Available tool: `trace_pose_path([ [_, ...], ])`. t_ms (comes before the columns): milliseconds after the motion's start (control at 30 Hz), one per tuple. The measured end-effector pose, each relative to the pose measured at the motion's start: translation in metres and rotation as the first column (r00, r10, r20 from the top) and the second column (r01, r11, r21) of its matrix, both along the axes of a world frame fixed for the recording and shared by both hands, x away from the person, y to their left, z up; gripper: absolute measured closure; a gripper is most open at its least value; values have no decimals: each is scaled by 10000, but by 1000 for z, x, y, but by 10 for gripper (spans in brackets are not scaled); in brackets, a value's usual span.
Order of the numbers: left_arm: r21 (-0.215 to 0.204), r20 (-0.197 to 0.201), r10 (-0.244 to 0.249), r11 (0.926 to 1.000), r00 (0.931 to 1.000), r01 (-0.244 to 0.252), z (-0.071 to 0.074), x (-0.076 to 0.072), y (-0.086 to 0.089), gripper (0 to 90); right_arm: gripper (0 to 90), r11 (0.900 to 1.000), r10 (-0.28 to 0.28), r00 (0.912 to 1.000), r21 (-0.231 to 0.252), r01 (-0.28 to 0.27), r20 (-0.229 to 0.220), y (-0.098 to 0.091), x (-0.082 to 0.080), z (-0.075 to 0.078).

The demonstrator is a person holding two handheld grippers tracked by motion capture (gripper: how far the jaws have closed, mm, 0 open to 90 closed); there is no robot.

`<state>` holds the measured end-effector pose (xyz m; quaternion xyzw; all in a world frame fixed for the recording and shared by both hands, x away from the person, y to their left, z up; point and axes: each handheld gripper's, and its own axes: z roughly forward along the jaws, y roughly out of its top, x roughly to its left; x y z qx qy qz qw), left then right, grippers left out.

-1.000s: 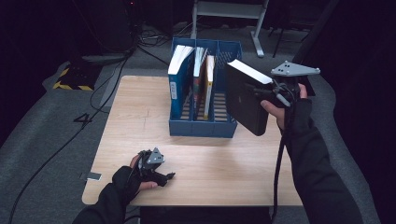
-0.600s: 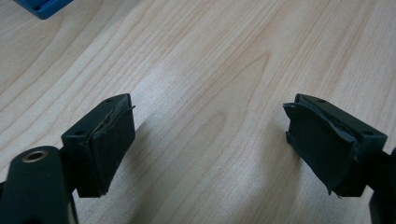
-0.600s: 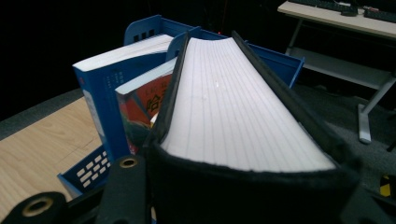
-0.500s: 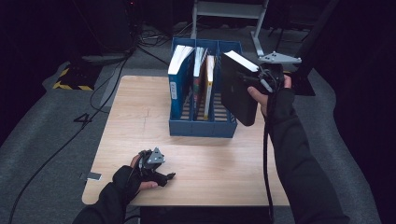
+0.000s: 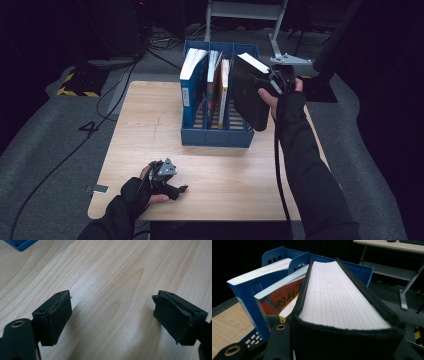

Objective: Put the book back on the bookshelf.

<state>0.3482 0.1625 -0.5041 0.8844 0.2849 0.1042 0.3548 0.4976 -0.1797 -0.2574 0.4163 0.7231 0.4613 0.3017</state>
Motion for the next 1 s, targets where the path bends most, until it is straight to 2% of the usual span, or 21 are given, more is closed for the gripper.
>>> trace_pose_path([
  [400,12,6,-37,10000,10000,37,0,0,0,149,533,9993,-325,9995,188,325,-45,9,18,-11],
  [633,14,14,-87,10000,10000,87,0,0,0,148,532,9982,-536,9986,275,536,-3,13,27,-9],
  [800,28,13,-68,10000,10000,68,0,0,0,146,532,9977,-556,9984,380,553,76,15,30,-6],
  [1000,15,12,-68,10000,10000,68,0,0,-1,145,532,9984,-511,9987,225,509,58,22,28,-10],
])
